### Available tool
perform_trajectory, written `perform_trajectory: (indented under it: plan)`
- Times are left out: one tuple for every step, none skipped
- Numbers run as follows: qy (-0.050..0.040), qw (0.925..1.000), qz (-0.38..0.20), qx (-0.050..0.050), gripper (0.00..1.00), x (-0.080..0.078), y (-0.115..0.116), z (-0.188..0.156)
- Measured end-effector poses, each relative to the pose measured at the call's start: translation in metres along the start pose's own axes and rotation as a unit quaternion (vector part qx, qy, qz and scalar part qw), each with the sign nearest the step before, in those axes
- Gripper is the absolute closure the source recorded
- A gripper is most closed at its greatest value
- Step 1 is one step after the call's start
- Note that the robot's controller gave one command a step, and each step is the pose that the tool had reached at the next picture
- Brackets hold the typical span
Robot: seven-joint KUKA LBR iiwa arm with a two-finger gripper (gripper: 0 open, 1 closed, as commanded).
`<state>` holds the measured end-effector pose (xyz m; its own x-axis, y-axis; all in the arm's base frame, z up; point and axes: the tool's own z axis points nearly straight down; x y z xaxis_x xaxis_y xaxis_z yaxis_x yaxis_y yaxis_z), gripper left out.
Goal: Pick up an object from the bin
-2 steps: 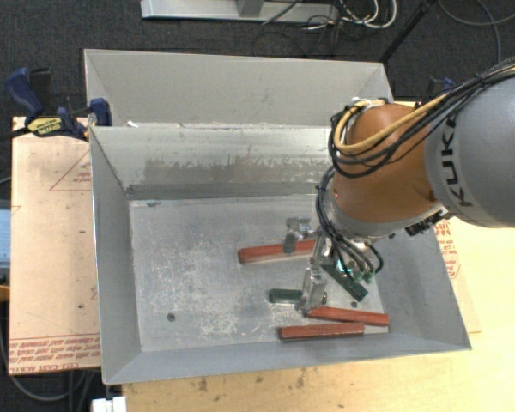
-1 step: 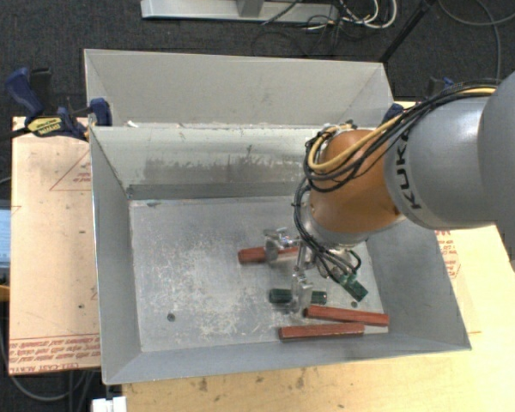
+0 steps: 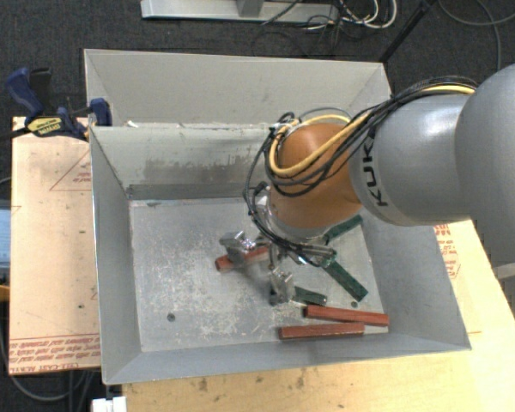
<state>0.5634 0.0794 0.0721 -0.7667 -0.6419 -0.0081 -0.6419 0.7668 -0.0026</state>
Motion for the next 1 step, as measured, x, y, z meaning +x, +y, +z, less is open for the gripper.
perform_trajectory:
  plan:
    - [-0.0023,1.0000,0.001,0.000,1.00,-0.0012,-0.0002,-0.0011]
